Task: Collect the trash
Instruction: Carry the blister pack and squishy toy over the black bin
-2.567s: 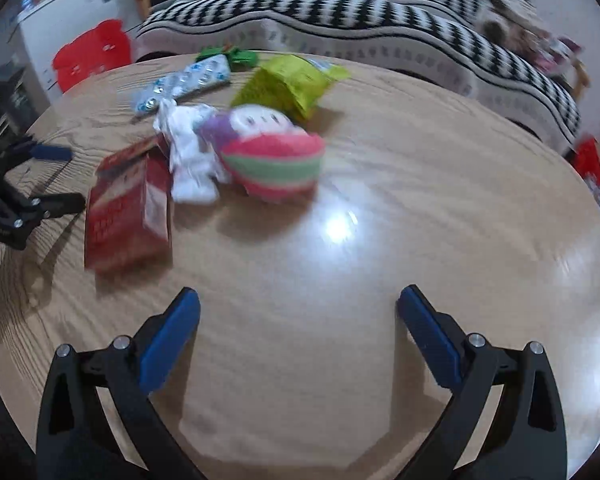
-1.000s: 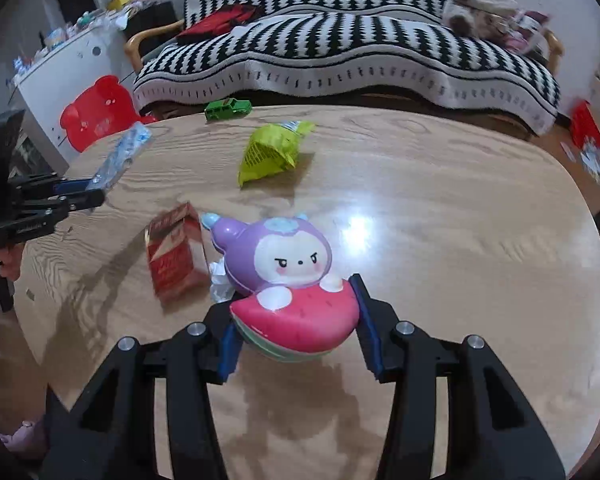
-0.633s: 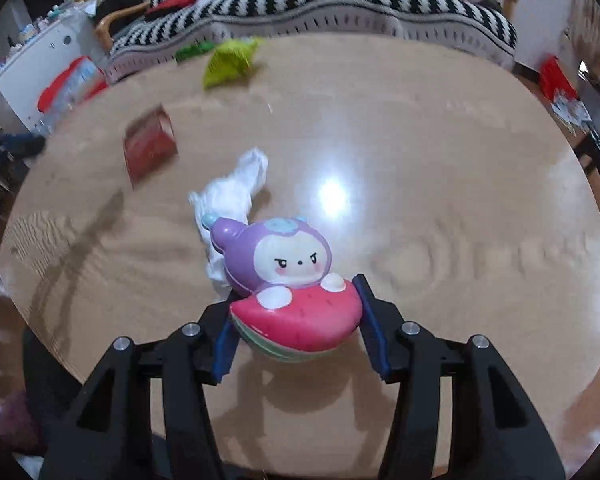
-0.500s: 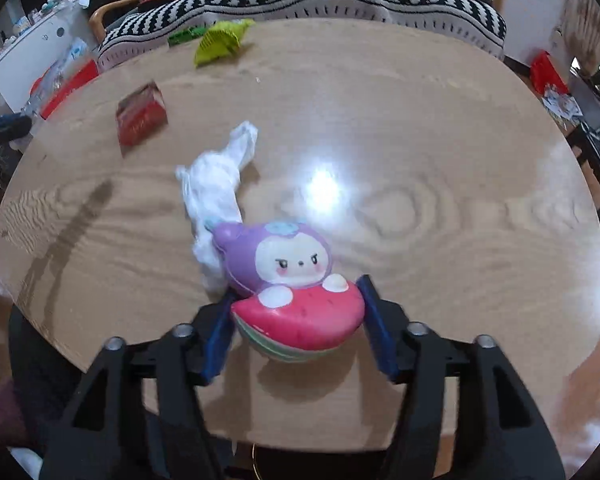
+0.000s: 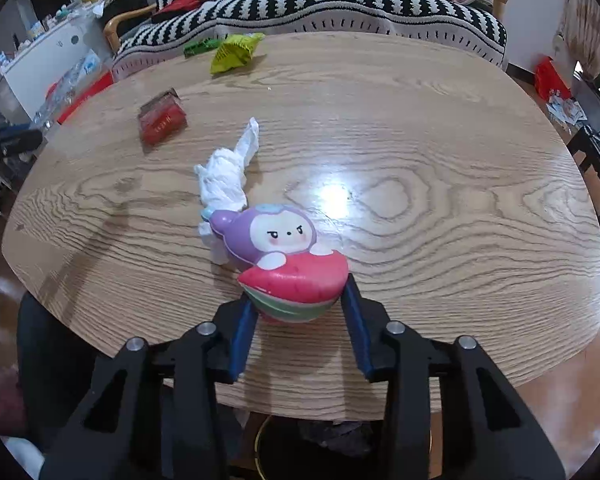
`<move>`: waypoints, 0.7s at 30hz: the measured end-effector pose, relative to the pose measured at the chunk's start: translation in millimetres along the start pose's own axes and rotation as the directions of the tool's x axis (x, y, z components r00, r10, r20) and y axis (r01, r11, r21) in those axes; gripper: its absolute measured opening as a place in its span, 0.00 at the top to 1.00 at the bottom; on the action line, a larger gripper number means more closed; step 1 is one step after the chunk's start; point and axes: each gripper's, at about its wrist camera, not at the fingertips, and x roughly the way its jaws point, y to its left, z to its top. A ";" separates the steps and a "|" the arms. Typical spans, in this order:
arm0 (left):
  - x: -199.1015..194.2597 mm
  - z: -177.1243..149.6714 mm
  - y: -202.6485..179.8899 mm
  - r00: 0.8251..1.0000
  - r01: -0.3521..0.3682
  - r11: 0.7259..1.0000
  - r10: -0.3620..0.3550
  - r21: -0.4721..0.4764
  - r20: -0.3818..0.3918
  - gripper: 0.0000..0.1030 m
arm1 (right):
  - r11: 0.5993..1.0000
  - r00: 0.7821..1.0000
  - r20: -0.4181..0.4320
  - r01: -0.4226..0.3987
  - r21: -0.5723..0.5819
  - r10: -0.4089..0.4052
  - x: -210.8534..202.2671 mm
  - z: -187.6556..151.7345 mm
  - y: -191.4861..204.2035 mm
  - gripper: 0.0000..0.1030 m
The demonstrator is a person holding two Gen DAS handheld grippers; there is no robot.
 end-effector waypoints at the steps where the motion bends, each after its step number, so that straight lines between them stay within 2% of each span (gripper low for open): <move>1: -0.1 -0.1 0.2 1.000 -0.001 1.000 0.001 -0.001 -0.002 0.68 | 1.000 1.000 0.009 0.001 0.009 -0.001 -4.0 0.8 -1.8 0.63; 6: -3.3 -0.6 -5.6 1.000 0.006 1.000 -0.006 0.000 -0.008 0.68 | 0.998 0.998 0.045 0.029 0.060 -0.032 -28.6 -5.1 -20.0 0.65; 10: -9.8 0.1 -27.2 0.999 0.037 0.999 -0.037 0.006 0.000 0.68 | 0.989 0.991 0.117 0.047 0.138 -0.063 -67.9 -23.2 -41.7 0.65; 15: -15.3 -2.6 -80.8 0.994 0.110 0.990 -0.111 0.086 0.008 0.69 | 0.977 0.978 0.179 0.066 0.201 -0.103 -114.4 -60.5 -57.5 0.65; 21: 4.1 -27.6 -177.6 0.971 0.241 0.948 -0.233 0.209 -0.062 0.69 | 0.946 0.966 0.201 0.097 0.311 -0.165 -150.9 -118.0 -77.1 0.65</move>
